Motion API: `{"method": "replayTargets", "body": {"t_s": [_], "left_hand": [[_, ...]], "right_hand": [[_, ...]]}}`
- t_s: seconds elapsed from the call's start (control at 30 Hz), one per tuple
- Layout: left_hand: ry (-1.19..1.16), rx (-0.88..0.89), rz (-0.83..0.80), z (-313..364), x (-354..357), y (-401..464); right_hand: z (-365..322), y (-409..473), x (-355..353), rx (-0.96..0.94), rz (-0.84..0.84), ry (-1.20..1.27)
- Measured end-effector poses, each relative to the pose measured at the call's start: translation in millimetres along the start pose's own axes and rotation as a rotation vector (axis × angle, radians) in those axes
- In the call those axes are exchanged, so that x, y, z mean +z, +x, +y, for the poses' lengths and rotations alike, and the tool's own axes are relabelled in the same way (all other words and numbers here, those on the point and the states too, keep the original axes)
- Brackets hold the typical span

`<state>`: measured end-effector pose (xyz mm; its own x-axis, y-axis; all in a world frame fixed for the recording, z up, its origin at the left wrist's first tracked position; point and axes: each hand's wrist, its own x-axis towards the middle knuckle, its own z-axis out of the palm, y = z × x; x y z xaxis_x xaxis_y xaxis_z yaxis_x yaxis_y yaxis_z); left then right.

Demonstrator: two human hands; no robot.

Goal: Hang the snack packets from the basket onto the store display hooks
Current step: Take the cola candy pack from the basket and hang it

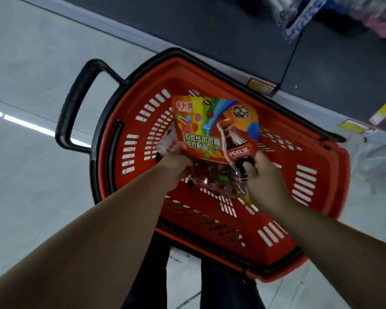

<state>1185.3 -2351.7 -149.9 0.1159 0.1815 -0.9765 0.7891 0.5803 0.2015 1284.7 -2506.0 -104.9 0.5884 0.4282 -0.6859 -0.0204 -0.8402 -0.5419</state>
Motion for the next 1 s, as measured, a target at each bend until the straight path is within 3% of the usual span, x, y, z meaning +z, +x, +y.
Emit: {"method": "replayTargets", "body": {"t_s": [0.17, 0.37, 0.73, 1.0], "left_hand": [[0.178, 0.251, -0.004, 10, -14, -10], [0.249, 0.397, -0.021, 40, -46, -64], [0.172, 0.703, -0.023, 132, -86, -230], [0.212, 0.951, 0.002, 209, -117, -424]], "right_hand": [[0, 10, -28, 0.194, 0.060, 0.036], [-34, 4, -46, 0.195, 0.039, 0.139], [-174, -64, -146, -0.083, 0.207, 0.207], [-318, -194, -255, -0.322, 0.270, 0.203]]}}
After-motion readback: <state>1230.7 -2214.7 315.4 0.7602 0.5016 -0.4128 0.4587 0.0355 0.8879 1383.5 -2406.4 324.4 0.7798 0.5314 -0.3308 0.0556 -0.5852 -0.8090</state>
